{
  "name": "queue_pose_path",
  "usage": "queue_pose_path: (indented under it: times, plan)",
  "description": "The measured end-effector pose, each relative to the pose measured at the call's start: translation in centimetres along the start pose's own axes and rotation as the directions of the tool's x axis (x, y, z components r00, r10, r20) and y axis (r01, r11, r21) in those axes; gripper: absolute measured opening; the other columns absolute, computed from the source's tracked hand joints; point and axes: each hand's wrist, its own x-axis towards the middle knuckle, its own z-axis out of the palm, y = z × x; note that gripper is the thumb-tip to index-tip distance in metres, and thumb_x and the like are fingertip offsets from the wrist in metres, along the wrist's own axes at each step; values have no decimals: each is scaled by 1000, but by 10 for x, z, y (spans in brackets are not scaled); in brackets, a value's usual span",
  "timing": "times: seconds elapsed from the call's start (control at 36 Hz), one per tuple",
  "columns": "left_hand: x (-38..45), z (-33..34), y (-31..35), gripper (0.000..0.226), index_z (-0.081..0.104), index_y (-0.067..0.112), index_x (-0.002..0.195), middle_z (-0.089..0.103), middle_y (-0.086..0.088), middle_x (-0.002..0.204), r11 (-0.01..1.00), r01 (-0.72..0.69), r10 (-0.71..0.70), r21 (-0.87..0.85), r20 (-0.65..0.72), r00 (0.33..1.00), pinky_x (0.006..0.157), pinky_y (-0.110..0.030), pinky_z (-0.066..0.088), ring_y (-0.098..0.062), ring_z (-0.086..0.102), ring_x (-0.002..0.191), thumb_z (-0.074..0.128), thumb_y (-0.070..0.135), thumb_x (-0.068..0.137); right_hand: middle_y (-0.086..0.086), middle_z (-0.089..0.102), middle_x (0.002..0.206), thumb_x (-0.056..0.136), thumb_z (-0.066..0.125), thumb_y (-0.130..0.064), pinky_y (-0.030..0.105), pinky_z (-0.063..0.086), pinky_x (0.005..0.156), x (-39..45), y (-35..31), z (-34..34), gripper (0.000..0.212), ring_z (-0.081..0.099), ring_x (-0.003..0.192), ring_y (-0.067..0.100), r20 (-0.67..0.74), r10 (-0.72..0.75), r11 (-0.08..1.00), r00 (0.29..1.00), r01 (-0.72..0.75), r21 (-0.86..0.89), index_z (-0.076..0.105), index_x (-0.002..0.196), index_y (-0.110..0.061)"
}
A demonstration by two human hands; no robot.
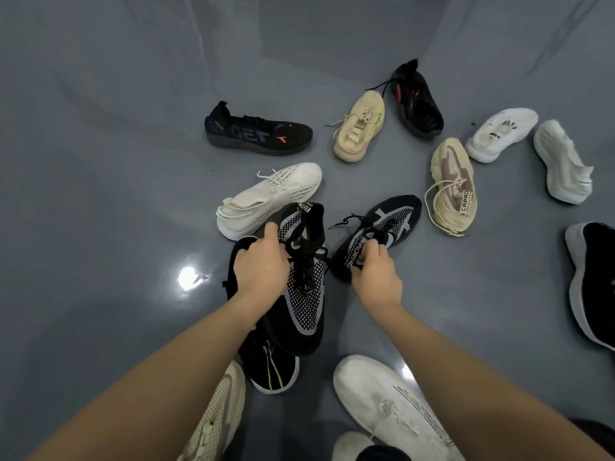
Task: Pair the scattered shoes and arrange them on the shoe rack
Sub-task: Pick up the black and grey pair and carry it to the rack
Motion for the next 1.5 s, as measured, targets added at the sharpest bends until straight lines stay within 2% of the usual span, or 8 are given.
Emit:
queue_pose_path:
  times: [0.08,0.14,0.42,0.75,0.89,1.03,1.31,1.5]
  plan:
    - [0,3,-4,23,43,10,119,65,-12,94,1000,9,-9,-4,6,1000,67,-32,31,-32,57,89,39,13,96,8,37,132,84,67,-28,46,45,81,7,-5,1,61,41,120,33,43,125,990,991,-127,67,32,132,-14]
    - [0,7,-5,23,43,10,119,65,-11,93,1000,13,-13,-12,19,1000,68,-32,32,-32,58,87,39,13,96,11,32,136,83,68,-37,46,44,86,12,-6,4,65,36,123,35,95,179,984,979,-179,-5,34,132,-13]
    - [1,23,-13,23,41,10,120,65,-13,92,997,70,-69,-14,88,994,67,-33,35,-34,59,83,38,16,98,15,25,142,80,70,-36,41,43,89,-9,12,23,61,38,117,33,61,-48,918,997,68,-390,38,122,-5]
    - [-17,-17,-14,29,40,11,126,64,-13,96,999,39,-39,9,56,998,69,-34,31,-34,57,89,37,14,98,12,18,141,81,68,-21,41,51,77,-45,-10,-7,47,37,118,33,162,-176,954,971,209,-216,38,114,-7]
    - [-31,-75,1,27,41,8,123,63,-12,85,998,56,-57,20,47,997,67,-33,30,-27,45,70,37,11,97,10,21,138,80,69,-20,39,52,72,-59,-42,-63,47,38,118,30,186,-254,927,949,294,-233,40,116,-8]
    - [-41,-155,31,29,40,7,126,66,-15,93,994,99,-102,38,62,993,73,-33,31,-33,56,81,36,10,97,7,25,135,78,70,-23,36,49,65,-78,-87,-145,50,41,112,28,204,-284,905,937,332,-267,40,115,-10]
    - [-47,-351,134,25,40,7,121,51,-1,72,992,73,-83,105,100,992,72,-30,32,-21,43,64,39,8,96,6,25,135,79,69,-25,33,47,62,-98,-172,-339,47,40,113,26,227,-343,907,911,384,-171,42,114,-11]
    - [-30,-467,221,33,34,7,125,64,-6,96,966,11,-40,258,108,993,71,-27,31,-24,61,79,40,8,93,7,27,132,76,69,-18,42,55,68,-80,-221,-467,42,45,111,30,207,-411,894,888,437,-97,44,109,-10]
